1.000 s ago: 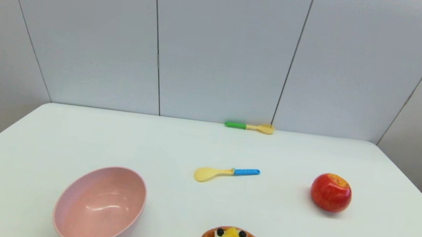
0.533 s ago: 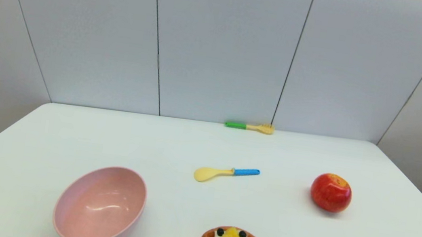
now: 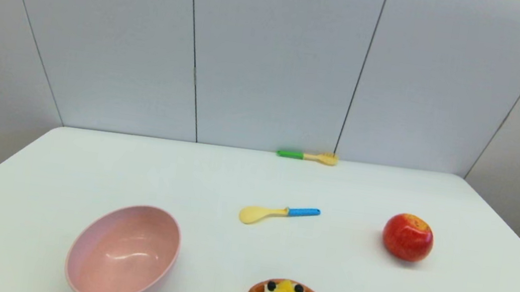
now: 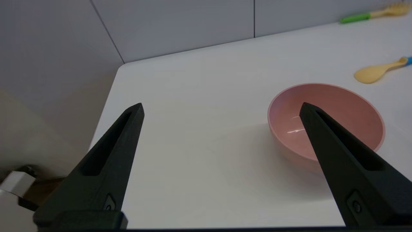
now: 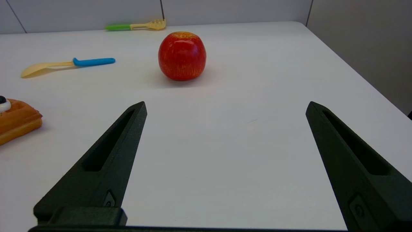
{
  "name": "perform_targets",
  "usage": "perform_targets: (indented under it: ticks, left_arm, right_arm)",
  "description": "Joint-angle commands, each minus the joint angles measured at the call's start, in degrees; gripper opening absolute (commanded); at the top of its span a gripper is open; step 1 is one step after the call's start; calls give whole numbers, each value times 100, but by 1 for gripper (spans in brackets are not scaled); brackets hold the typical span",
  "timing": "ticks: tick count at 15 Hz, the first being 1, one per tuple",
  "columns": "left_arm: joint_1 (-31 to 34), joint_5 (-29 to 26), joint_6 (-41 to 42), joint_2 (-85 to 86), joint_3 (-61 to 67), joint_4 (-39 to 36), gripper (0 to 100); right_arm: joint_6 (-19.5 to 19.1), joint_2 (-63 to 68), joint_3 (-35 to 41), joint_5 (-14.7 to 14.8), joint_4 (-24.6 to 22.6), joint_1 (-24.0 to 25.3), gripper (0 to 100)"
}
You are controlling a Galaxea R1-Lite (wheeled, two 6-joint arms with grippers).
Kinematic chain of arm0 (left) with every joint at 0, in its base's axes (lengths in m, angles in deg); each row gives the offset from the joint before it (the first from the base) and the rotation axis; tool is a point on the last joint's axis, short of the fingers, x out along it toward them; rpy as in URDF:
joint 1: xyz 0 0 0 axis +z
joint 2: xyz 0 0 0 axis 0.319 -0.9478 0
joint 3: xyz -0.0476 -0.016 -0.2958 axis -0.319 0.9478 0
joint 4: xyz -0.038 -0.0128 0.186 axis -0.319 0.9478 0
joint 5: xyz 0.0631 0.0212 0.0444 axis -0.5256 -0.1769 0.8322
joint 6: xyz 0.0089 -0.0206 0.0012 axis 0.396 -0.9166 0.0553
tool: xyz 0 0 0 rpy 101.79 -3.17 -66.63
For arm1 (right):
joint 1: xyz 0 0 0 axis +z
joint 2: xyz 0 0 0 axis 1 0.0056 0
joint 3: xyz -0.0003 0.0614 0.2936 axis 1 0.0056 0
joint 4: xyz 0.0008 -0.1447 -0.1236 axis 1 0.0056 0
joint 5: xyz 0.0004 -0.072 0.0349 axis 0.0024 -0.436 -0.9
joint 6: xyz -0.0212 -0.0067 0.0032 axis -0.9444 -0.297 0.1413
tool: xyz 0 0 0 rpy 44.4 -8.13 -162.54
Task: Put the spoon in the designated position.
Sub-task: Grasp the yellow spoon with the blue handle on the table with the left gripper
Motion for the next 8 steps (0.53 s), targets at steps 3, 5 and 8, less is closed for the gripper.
perform_targets:
  ticks: [3,5,8]
  left_arm:
    - [-1267,-315,1460,-3925,-3104,1568,100]
    - [-1355,-719,1873,-4637,-3842,2324,100]
    - [-1636,-904,2418,-5718,-4747,3194,100]
  right_arm:
    - [3,-2,0,0,2,1,100]
    - [3,-2,0,0,2,1,100]
    - [3,6,0,0,2,1,100]
